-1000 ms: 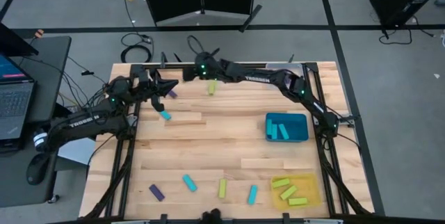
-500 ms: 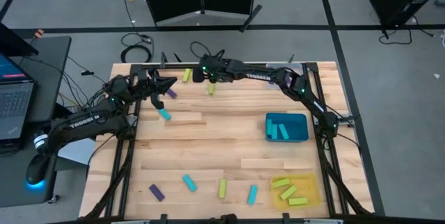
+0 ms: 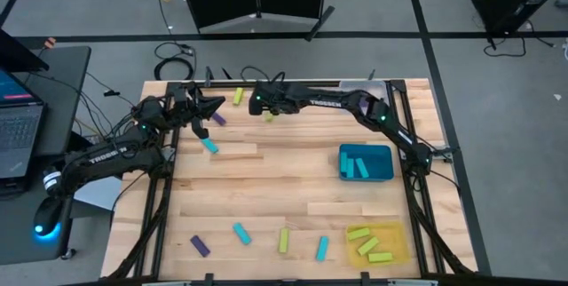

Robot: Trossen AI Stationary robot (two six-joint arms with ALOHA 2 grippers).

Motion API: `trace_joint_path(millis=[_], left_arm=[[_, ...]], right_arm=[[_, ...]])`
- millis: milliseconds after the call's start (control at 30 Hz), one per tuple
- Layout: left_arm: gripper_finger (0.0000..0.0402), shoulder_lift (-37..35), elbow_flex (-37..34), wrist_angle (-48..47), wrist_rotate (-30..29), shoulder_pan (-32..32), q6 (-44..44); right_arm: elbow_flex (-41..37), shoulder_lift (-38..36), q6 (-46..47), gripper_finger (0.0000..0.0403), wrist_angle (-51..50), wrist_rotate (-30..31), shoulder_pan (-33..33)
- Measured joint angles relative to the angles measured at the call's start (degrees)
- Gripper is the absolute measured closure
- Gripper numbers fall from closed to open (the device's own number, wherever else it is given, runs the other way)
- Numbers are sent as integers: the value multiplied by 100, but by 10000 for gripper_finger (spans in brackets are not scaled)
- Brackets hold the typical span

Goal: Sort blocks
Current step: Put the light green block into the yellow bin

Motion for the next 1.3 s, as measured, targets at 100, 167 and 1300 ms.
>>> trace_joint_path(millis=[100, 167, 1300], left_arm=[[387, 2, 0, -2, -9, 0, -4], [387, 0, 2, -12, -16, 2, -7], [387, 0, 2, -77, -75, 2, 131]], right_arm=[[59, 87, 13, 3, -54, 95, 53], [93, 95, 62, 3, 47, 208, 75], [101, 187, 307, 3, -419, 583, 230]])
